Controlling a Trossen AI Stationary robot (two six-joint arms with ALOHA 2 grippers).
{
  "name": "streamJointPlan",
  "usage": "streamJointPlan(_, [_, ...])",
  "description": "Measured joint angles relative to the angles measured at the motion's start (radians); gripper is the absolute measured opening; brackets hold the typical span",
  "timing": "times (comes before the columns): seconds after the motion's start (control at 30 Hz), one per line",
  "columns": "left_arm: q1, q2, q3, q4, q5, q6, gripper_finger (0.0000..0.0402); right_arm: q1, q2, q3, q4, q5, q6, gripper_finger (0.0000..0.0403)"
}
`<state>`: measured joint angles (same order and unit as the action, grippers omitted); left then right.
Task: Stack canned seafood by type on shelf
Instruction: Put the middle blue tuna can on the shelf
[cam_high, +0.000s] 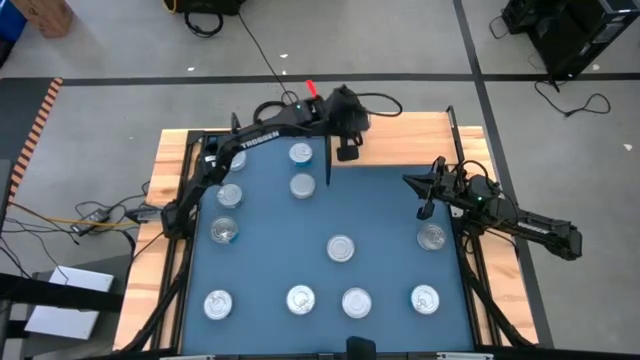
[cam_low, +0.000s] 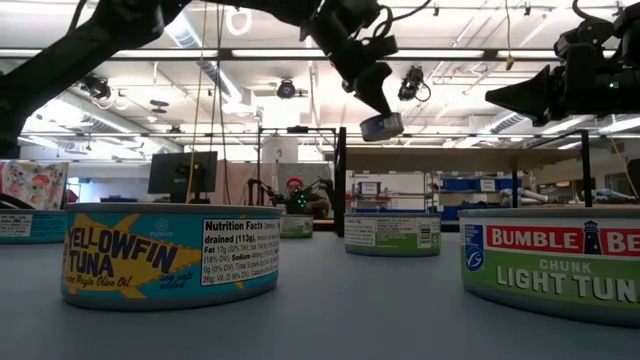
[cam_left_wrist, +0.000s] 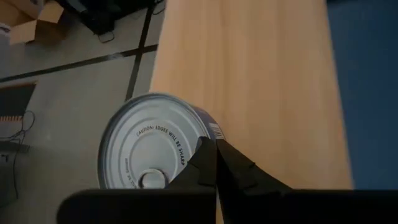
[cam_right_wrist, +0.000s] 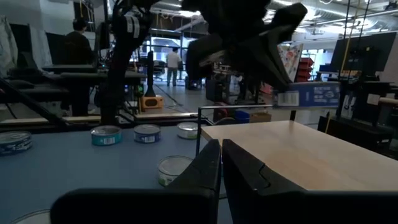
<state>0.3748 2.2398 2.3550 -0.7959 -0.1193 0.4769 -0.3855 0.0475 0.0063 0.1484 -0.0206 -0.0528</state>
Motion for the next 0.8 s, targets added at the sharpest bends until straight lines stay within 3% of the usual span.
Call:
streamJointPlan(0.23, [0.026,0.024,-0.002,-0.055,0.010,-0.041,0.0000,0.000,0.000,0.000,0.022,0.001,-0.003,0.0028])
streamJointPlan(0.8, [0.053,0.046,-0.004,-0.009,0.010,-0.060,0.0000,0.000,0.000,0.000,0.043,0.001,-0.010,0.0028])
